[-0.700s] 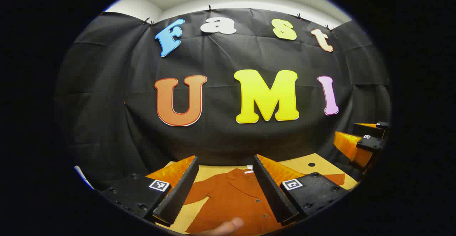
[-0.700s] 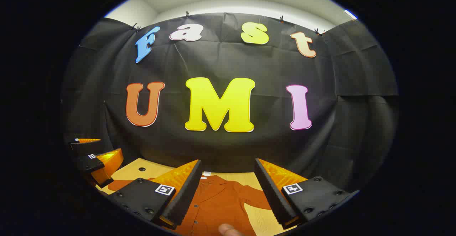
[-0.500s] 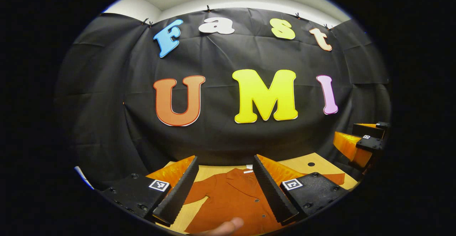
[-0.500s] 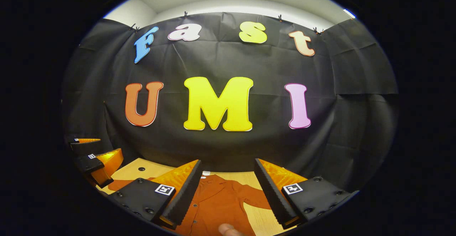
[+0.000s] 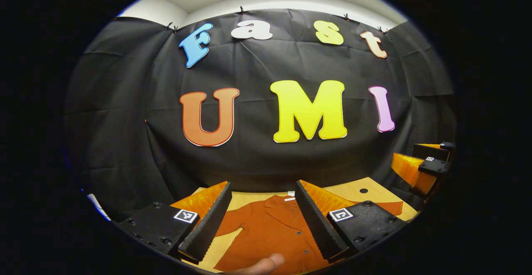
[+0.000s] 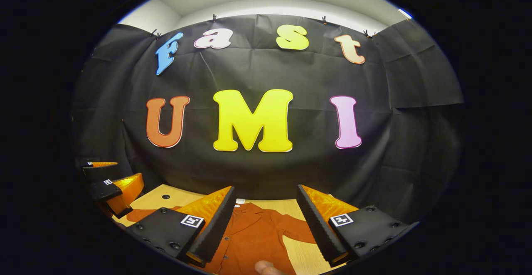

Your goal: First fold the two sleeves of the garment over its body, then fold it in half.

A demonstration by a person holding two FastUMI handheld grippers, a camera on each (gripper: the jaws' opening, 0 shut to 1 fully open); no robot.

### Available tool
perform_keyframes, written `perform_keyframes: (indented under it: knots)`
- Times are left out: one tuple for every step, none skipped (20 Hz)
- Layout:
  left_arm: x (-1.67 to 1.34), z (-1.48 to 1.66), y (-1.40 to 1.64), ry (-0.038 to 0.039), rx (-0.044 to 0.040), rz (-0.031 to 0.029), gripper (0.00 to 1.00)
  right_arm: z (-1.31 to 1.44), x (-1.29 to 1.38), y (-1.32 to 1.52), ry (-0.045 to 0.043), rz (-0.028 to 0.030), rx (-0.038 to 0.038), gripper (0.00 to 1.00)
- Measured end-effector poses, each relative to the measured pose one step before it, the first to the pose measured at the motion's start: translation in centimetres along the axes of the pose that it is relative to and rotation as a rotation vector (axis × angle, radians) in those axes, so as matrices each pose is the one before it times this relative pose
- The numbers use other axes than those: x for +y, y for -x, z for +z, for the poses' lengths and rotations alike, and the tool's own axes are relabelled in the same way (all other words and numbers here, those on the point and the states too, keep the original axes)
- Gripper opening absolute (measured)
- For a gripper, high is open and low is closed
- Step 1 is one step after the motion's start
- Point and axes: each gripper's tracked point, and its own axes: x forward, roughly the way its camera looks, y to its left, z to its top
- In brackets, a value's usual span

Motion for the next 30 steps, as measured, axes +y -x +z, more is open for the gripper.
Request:
perform_keyframes:
  knots:
    - [-0.070, -0.028, 0.025, 0.00027, 0.00205, -0.00173, 0.99, -0.197, -0.121, -0.020, 0.00164, -0.00058, 0.00152, 0.94]
    - [-0.145, 0.018, 0.038, -0.00127, -0.00156, -0.00042, 0.99, -0.023, -0.096, 0.078, -0.00125, -0.00122, -0.00002, 0.94]
    - [-0.092, -0.032, 0.045, -0.00300, 0.00041, -0.00003, 0.99, -0.018, -0.038, 0.029, -0.00182, 0.00103, -0.00104, 0.94]
    - [-0.038, -0.074, 0.159, -0.00185, 0.00013, -0.00193, 0.99, 0.015, -0.138, 0.065, 0.00281, -0.00217, -0.00118, 0.94]
    - [-0.106, -0.031, 0.053, -0.00114, 0.00070, -0.00130, 0.99, -0.186, -0.136, -0.020, 0.00360, -0.00214, 0.00160, 0.94]
    - [-0.009, -0.101, 0.040, 0.00058, 0.00081, -0.00088, 0.99, -0.018, -0.008, 0.066, -0.00091, 0.00048, 0.00309, 0.94]
    - [-0.117, -0.055, 0.130, 0.00016, 0.00218, -0.00158, 0.99, -0.126, -0.026, 0.110, -0.00347, 0.00180, 0.00165, 0.94]
    - [0.012, -0.037, 0.043, 0.00034, 0.00228, 0.00023, 0.99, 0.122, -0.010, 0.074, -0.00100, 0.00073, -0.00223, 0.94]
    - [0.034, -0.094, 0.006, 0.00088, 0.00018, 0.00027, 0.99, 0.007, -0.110, -0.024, 0.00272, -0.00248, -0.00267, 0.94]
    - [0.043, 0.031, 0.083, 0.00050, 0.00372, 0.00162, 0.99, 0.033, -0.019, 0.012, 0.00207, 0.00024, -0.00057, 0.94]
    - [-0.074, -0.163, -0.047, 0.00175, 0.00136, -0.00031, 0.99, -0.123, -0.046, -0.044, 0.00019, 0.00088, 0.00131, 0.94]
    - [-0.003, 0.026, 0.004, 0.00116, 0.00075, -0.00128, 0.99, 0.076, -0.016, 0.015, -0.00212, 0.00076, 0.00189, 0.94]
    - [0.073, 0.008, 0.037, -0.00248, 0.00042, 0.00181, 0.99, -0.084, -0.052, -0.057, -0.00015, -0.00085, -0.00028, 0.94]
    - [0.028, 0.050, 0.019, -0.00076, -0.00157, -0.00091, 0.99, 0.115, -0.087, -0.004, 0.00017, -0.00044, -0.00086, 0.94]
    - [-0.110, -0.057, -0.088, -0.00105, 0.00120, 0.00080, 0.99, -0.130, 0.020, 0.049, -0.00043, 0.00101, 0.00070, 0.94]
    - [-0.036, -0.090, -0.047, -0.00074, 0.00271, -0.00099, 0.99, 0.031, -0.053, -0.039, 0.00092, -0.00082, 0.00168, 0.94]
    - [-0.098, -0.043, -0.003, 0.00148, 0.00128, -0.00128, 0.99, -0.114, -0.164, -0.064, 0.00048, -0.00264, 0.00136, 0.94]
    - [-0.047, -0.056, -0.030, 0.00000, 0.00179, -0.00064, 0.99, -0.010, -0.104, -0.093, -0.00154, 0.00012, 0.00057, 0.94]
    - [-0.126, -0.081, -0.116, -0.00210, 0.00248, -0.00095, 0.99, -0.188, -0.098, -0.063, 0.00026, -0.00317, 0.00295, 0.94]
    - [-0.049, -0.106, 0.037, -0.00338, 0.00414, -0.00124, 0.99, -0.050, -0.267, -0.105, 0.00056, -0.00285, 0.00308, 0.94]
    - [-0.192, -0.177, -0.042, -0.00281, 0.00264, -0.00114, 0.99, -0.114, -0.328, -0.253, -0.00229, -0.00487, 0.00214, 0.94]
    - [-0.162, -0.077, -0.070, -0.00152, 0.00340, -0.00110, 1.00, 0.004, -0.481, -0.303, -0.00021, -0.00541, 0.00084, 0.94]
    - [-0.025, -0.149, -0.073, -0.00085, 0.00375, -0.00002, 0.99, -0.082, -0.799, -0.367, 0.00061, -0.01302, 0.00070, 0.94]
    - [-0.109, -0.039, -0.024, 0.00060, 0.00290, 0.00083, 0.99, -0.050, -0.992, -0.564, 0.00080, -0.01641, 0.00240, 0.94]
    - [-0.185, -0.189, -0.056, -0.00067, 0.00561, 0.00264, 0.99, -0.257, -1.315, -0.784, -0.00145, -0.02221, 0.00506, 0.94]
    - [-0.130, -0.202, -0.122, 0.00125, 0.00653, -0.00004, 0.99, -0.148, -1.544, -0.831, -0.00630, -0.02723, 0.00592, 0.93]
    - [-0.213, -0.241, -0.015, -0.00048, 0.00641, 0.00291, 0.99, -0.280, -1.538, -0.998, -0.00726, -0.02660, 0.00944, 0.92]
    - [-0.094, -0.135, -0.096, -0.00221, 0.00751, 0.00443, 0.99, -0.374, -1.922, -1.132, -0.00135, -0.03729, 0.01422, 0.94]
    - [-0.181, -0.075, -0.035, 0.00070, 0.00451, 0.00233, 0.99, -0.650, -1.996, -1.250, 0.00237, -0.03984, 0.01754, 0.94]
    - [-0.144, -0.036, -0.105, -0.00147, 0.00550, 0.00607, 0.99, -0.614, -1.862, -1.266, -0.00086, -0.03230, 0.01832, 0.94]
